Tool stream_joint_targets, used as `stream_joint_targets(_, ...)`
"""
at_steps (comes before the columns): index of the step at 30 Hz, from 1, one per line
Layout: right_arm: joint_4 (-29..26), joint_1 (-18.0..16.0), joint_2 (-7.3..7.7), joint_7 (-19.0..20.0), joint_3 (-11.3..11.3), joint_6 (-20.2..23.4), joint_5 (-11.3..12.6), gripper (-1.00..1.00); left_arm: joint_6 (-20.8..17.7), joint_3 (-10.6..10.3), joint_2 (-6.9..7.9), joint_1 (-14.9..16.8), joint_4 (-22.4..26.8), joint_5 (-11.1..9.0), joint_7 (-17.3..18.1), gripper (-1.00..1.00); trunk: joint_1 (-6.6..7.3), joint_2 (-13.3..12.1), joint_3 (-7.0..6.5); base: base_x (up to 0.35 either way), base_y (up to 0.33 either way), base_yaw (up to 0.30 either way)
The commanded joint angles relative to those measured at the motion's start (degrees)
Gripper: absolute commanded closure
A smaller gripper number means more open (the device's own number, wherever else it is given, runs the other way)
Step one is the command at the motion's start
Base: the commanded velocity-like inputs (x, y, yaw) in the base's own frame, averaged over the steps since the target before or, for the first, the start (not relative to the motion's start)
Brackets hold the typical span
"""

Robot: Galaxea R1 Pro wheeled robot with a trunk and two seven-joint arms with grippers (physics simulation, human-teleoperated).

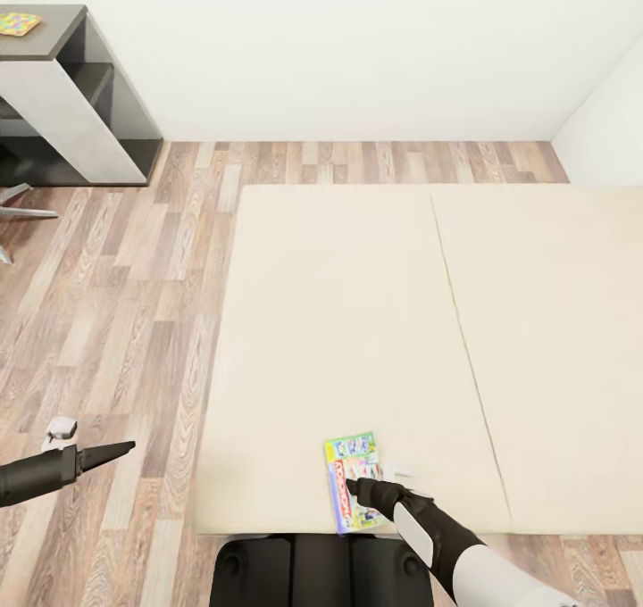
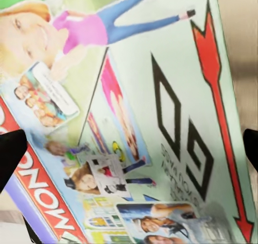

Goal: Put all the toys in the child's room - the three board games (two on the bed and one on the table), the two jigsaw puzzles on the table, and the tennis ball on the table - inside the toy box on the table in the child's room.

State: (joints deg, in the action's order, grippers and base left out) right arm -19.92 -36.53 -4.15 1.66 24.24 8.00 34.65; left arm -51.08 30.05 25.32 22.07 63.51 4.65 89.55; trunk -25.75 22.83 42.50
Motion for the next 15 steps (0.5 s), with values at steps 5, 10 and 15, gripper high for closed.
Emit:
stream_joint_targets(5,0.0,0.0,0.02,0.0,0.2,0.2,0.2,-1.00,-0.6,0.1,-0.01,0.0,0.0,0.5,0.5,-1.00,-0.03,0.1,0.06,0.000,0.152,0.000)
stream_joint_targets(10,0.0,0.0,0.02,-0.1,0.2,0.2,0.2,-1.00,-0.6,0.1,-0.01,0.1,0.0,0.5,0.5,-1.00,-0.03,0.1,0.06,0.000,0.145,0.000)
stream_joint_targets(15,0.0,0.0,0.02,0.0,0.2,0.2,0.2,-1.00,-0.6,0.1,-0.01,0.0,0.0,0.5,0.5,-1.00,-0.03,0.1,0.06,0.000,0.142,0.000)
